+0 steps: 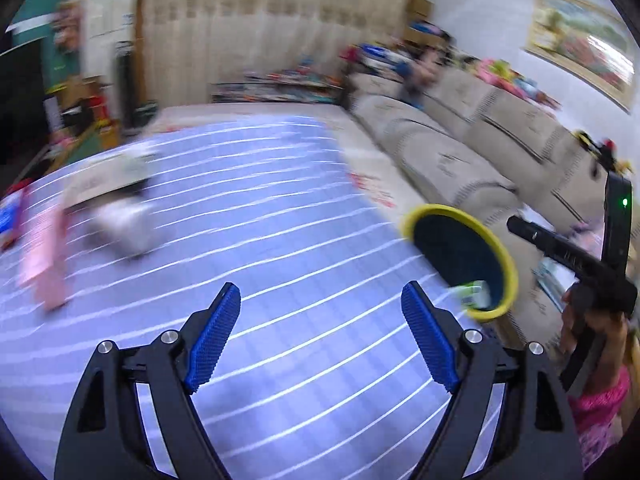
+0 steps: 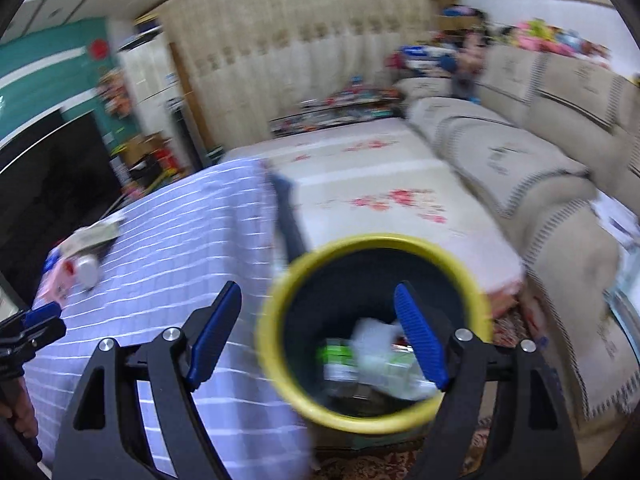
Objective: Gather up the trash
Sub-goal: 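Grasp the white plastic bottle with the right gripper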
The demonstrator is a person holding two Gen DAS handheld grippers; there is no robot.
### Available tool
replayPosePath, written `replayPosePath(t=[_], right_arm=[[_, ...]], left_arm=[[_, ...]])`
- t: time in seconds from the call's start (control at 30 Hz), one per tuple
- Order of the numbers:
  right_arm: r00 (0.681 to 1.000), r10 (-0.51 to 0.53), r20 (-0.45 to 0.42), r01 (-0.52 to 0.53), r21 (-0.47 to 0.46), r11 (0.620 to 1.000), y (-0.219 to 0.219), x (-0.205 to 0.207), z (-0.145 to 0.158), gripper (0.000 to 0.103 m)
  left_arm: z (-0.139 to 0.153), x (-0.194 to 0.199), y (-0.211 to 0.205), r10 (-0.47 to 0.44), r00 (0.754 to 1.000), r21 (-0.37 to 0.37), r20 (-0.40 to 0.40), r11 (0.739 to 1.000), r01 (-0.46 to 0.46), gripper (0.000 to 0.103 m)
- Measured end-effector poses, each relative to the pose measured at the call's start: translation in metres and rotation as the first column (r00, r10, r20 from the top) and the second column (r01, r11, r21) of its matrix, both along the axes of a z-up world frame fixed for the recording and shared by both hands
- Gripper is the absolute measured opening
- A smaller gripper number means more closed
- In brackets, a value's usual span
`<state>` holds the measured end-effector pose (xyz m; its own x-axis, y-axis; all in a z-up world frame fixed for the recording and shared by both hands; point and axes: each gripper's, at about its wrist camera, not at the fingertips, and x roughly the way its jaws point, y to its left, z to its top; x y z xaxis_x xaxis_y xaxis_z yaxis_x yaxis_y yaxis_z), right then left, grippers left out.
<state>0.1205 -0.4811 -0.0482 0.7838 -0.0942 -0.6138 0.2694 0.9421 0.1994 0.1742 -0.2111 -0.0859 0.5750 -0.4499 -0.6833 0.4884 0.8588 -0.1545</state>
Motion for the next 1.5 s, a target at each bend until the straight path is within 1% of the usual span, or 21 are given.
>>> replayPosePath(t=[0.07,0.13,0.2,0.23,0.3,0.4,0.5,0.6,0.7,0.77,0.83,0.9,1.1,1.17,1.27,1.3,1.37,1.4,1.43,1.5], right_arm=[[0.997,0.075,0.02,-0.075,0.002,0.997,0.03,0.017,0.007,0.075],[0.986,0.163,0.03,-0.164,0.008,0.986,0.063,0.037,0.013,0.077],[0.961,0.274,0.023,-0.275,0.012,0.961,0.103,0.062,0.016,0.077],[0.95,0.312,0.012,-0.313,0.009,0.95,0.118,0.072,0.017,0.077],[0.909,0.416,-0.015,-0.416,-0.001,0.91,0.159,0.099,0.016,0.077],[0.851,0.522,-0.05,-0.523,-0.022,0.852,0.208,0.133,0.012,0.077],[0.805,0.591,-0.058,-0.593,-0.047,0.803,0.245,0.161,0.008,0.077],[0.779,0.62,-0.091,-0.625,-0.037,0.78,0.269,0.186,-0.002,0.077],[0.771,0.624,-0.127,-0.633,-0.058,0.772,0.291,0.207,-0.012,0.077],[0.768,0.626,-0.135,-0.637,-0.054,0.769,0.295,0.218,-0.021,0.077],[0.771,0.621,-0.141,-0.631,-0.047,0.774,0.295,0.228,-0.027,0.077],[0.766,0.623,-0.158,-0.634,-0.032,0.772,0.297,0.239,-0.034,0.077],[0.757,0.627,-0.184,-0.64,-0.017,0.768,0.308,0.256,-0.049,0.077],[0.754,0.631,-0.185,-0.644,-0.018,0.764,0.312,0.257,-0.051,0.075],[0.749,0.63,-0.205,-0.645,-0.008,0.764,0.315,0.26,-0.056,0.064],[0.748,0.628,-0.214,-0.644,-0.007,0.765,0.315,0.26,-0.056,0.056],[0.749,0.627,-0.215,-0.644,-0.009,0.765,0.318,0.259,-0.057,0.053],[0.751,0.628,-0.207,-0.643,-0.01,0.766,0.319,0.256,-0.056,0.047],[0.751,0.629,-0.201,-0.643,-0.008,0.766,0.319,0.254,-0.055,0.045],[0.756,0.627,-0.19,-0.64,-0.006,0.769,0.318,0.247,-0.05,0.045]], left_arm=[[0.004,-0.008,0.046,0.092,0.996,-0.006,0.006,0.996,-0.092,0.082],[0.007,-0.013,0.082,0.168,0.986,-0.005,0.015,0.986,-0.168,0.083],[0.008,-0.019,0.114,0.223,0.975,-0.012,0.015,0.975,-0.223,0.085],[0.007,-0.022,0.133,0.254,0.967,-0.022,0.007,0.967,-0.254,0.085],[0.004,-0.023,0.148,0.285,0.959,-0.031,-0.002,0.958,-0.285,0.085],[-0.004,-0.026,0.175,0.321,0.947,-0.053,-0.026,0.945,-0.322,0.085],[-0.011,-0.029,0.175,0.33,0.943,-0.067,-0.038,0.941,-0.332,0.085],[-0.016,-0.031,0.181,0.332,0.942,-0.077,-0.048,0.939,-0.335,0.085],[-0.018,-0.036,0.182,0.336,0.94,-0.084,-0.059,0.937,-0.34,0.085],[-0.021,-0.037,0.184,0.343,0.937,-0.083,-0.065,0.934,-0.347,0.085],[-0.024,-0.036,0.187,0.346,0.935,-0.086,-0.075,0.932,-0.352,0.085],[-0.026,-0.036,0.188,0.348,0.934,-0.084,-0.08,0.931,-0.355,0.085],[-0.034,-0.031,0.188,0.346,0.933,-0.083,-0.1,0.931,-0.354,0.085],[-0.036,-0.03,0.187,0.343,0.933,-0.081,-0.105,0.932,-0.352,0.085],[-0.036,-0.032,0.183,0.337,0.935,-0.079,-0.109,0.935,-0.346,0.085],[-0.037,-0.033,0.182,0.335,0.936,-0.079,-0.11,0.935,-0.345,0.085],[-0.038,-0.034,0.181,0.335,0.935,-0.079,-0.112,0.935,-0.345,0.085],[-0.04,-0.034,0.182,0.335,0.935,-0.079,-0.114,0.935,-0.345,0.085],[-0.04,-0.034,0.182,0.334,0.935,-0.079,-0.118,0.935,-0.344,0.085],[-0.042,-0.033,0.182,0.334,0.935,-0.077,-0.122,0.936,-0.344,0.085]])
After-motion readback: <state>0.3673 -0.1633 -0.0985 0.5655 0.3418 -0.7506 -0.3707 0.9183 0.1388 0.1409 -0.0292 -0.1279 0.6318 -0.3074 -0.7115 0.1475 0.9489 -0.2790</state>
